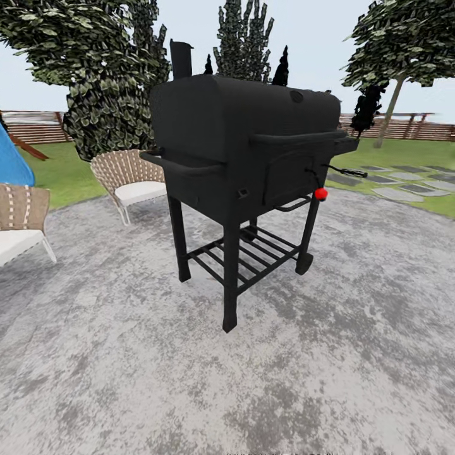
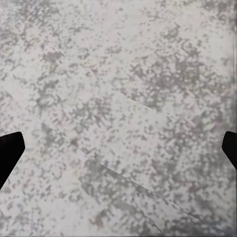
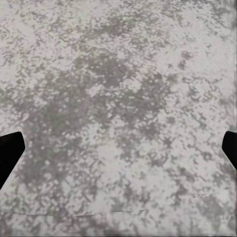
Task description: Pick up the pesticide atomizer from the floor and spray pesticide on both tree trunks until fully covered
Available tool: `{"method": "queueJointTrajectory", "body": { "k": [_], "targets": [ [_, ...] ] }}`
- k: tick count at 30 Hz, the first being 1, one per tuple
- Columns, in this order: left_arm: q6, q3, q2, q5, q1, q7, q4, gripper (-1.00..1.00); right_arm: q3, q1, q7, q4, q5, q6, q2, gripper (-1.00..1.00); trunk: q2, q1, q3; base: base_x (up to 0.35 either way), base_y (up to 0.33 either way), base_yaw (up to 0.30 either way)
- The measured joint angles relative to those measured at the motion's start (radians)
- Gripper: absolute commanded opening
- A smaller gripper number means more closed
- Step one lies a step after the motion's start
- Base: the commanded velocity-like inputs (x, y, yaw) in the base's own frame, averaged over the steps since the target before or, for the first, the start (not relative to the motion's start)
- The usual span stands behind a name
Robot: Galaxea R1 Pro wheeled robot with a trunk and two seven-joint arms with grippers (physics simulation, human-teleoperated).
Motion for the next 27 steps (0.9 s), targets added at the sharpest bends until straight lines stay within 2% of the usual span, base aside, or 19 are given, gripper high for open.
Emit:
{"method": "queueJointTrajectory", "body": {
  "k": [20,27],
  "targets": [
    [0.0,0.0,0.0,0.0,0.0,0.0,0.0,1.0,0.0,0.0,-0.001,0.0,0.0,0.0,0.0,1.0,-0.14,0.077,-0.063,0.0,0.0,-0.291],
    [0.0,0.0,-0.001,0.0,0.0,-0.001,0.0,1.0,0.0,0.0,-0.001,0.0,0.0,0.0,0.0,1.0,-0.14,0.077,-0.063,0.0,0.0,-0.295]
  ]
}}
